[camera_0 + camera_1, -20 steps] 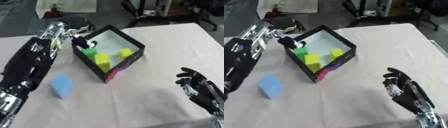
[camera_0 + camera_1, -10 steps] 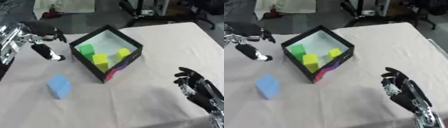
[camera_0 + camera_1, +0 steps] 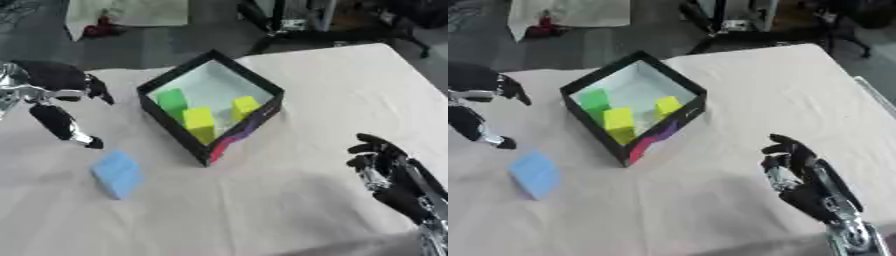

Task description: Pick up objects on the table and place them in the box.

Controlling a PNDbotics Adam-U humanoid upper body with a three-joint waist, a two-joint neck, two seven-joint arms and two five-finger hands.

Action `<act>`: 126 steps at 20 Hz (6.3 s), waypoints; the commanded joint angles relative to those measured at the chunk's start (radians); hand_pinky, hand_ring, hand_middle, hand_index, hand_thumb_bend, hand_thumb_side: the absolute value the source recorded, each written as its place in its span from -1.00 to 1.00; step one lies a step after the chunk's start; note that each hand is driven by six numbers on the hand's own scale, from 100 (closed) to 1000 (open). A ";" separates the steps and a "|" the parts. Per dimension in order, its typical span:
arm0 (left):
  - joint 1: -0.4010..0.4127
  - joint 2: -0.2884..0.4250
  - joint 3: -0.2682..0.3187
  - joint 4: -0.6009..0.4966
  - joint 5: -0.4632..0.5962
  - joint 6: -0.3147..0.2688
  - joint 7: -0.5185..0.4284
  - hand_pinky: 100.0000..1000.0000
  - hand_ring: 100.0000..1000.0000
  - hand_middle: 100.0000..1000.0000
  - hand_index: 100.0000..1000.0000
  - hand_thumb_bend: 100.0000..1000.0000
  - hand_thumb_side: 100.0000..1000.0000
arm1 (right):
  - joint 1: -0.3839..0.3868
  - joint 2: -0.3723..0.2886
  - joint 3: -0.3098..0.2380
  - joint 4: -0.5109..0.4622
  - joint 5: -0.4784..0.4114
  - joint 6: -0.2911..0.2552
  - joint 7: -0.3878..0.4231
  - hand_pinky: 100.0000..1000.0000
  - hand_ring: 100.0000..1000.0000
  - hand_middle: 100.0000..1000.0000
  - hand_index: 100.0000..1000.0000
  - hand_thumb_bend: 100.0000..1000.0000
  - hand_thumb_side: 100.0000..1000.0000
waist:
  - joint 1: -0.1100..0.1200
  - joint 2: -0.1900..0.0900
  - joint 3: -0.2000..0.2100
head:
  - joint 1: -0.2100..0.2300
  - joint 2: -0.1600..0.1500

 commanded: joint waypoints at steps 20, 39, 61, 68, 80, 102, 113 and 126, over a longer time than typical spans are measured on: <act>0.005 0.105 -0.090 -0.240 0.243 -0.129 -0.267 0.64 0.68 0.85 0.94 0.30 0.15 | 0.000 -0.030 -0.011 -0.005 0.008 -0.001 -0.007 0.62 0.25 0.33 0.76 -1.00 -0.31 | 0.021 -0.027 0.002 | -0.014 -0.002; 0.084 0.090 -0.066 -0.181 0.098 -0.197 -0.196 0.64 0.63 0.85 0.93 0.26 0.06 | -0.002 -0.029 -0.010 -0.003 0.006 -0.001 -0.005 0.62 0.25 0.33 0.76 -1.00 -0.31 | 0.018 -0.024 -0.001 | -0.018 -0.002; 0.133 0.013 -0.085 -0.109 -0.135 -0.286 -0.010 1.00 1.00 0.80 0.87 -0.08 -0.03 | -0.003 -0.027 -0.007 -0.004 0.002 -0.002 -0.001 0.61 0.25 0.33 0.76 -1.00 -0.31 | 0.013 -0.022 -0.006 | -0.010 -0.002; 0.127 -0.010 -0.087 -0.094 -0.123 -0.293 -0.081 1.00 1.00 0.76 0.84 -0.18 -0.22 | -0.003 -0.027 -0.007 -0.005 0.001 -0.002 0.001 0.61 0.25 0.33 0.76 -1.00 -0.31 | 0.012 -0.023 -0.004 | -0.008 -0.002; 0.132 -0.030 -0.078 -0.087 -0.043 -0.242 -0.123 1.00 0.77 0.15 0.30 -0.62 -0.59 | -0.004 -0.027 -0.006 -0.004 -0.001 -0.002 0.001 0.61 0.25 0.33 0.76 -1.00 -0.31 | 0.011 -0.024 -0.006 | -0.009 -0.002; -0.213 -0.351 0.142 0.253 -0.143 0.036 -0.044 0.91 0.66 0.09 0.26 -0.62 -0.85 | 0.000 -0.016 0.001 0.003 -0.005 -0.001 0.008 0.61 0.25 0.33 0.76 -1.00 -0.31 | -0.003 -0.029 -0.021 | -0.005 -0.002; -0.216 -0.605 0.377 0.541 -0.679 0.225 0.347 0.81 0.65 0.45 0.62 -0.57 -0.29 | -0.016 -0.004 0.010 0.005 -0.019 -0.001 0.021 0.61 0.25 0.33 0.76 -1.00 -0.30 | -0.019 -0.018 -0.048 | 0.015 -0.002; -0.214 -0.623 0.470 0.512 -0.573 0.556 0.725 0.71 0.64 0.82 0.96 -0.42 1.00 | -0.014 -0.001 0.012 0.007 -0.020 -0.002 0.025 0.61 0.25 0.33 0.76 -1.00 -0.30 | -0.025 -0.018 -0.045 | 0.020 -0.002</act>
